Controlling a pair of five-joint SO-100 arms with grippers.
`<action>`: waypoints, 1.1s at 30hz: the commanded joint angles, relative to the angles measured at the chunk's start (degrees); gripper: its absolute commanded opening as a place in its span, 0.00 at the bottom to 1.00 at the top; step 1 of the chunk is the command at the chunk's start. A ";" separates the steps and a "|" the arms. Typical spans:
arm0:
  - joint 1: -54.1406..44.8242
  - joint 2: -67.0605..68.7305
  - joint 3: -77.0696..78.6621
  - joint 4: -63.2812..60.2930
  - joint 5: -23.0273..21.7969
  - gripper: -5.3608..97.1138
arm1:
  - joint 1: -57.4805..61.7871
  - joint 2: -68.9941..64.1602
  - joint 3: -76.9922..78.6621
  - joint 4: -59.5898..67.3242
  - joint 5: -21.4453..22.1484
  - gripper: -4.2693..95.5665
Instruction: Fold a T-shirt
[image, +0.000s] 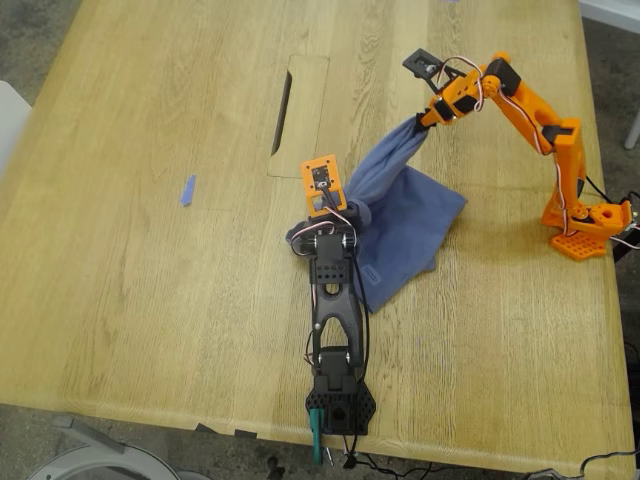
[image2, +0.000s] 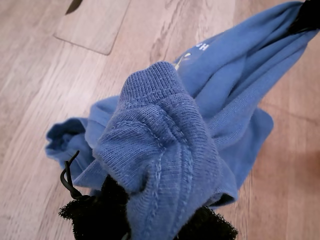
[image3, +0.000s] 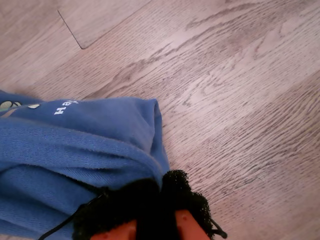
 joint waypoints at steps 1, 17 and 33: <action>0.79 7.21 -0.44 1.05 -0.88 0.05 | 0.18 5.71 2.55 -0.09 0.18 0.04; 10.63 16.35 14.24 -2.20 -1.32 0.05 | -3.34 32.43 51.68 -21.01 0.44 0.04; 24.08 31.46 35.24 -8.00 -2.46 0.05 | -4.57 47.20 78.49 -39.64 -0.53 0.04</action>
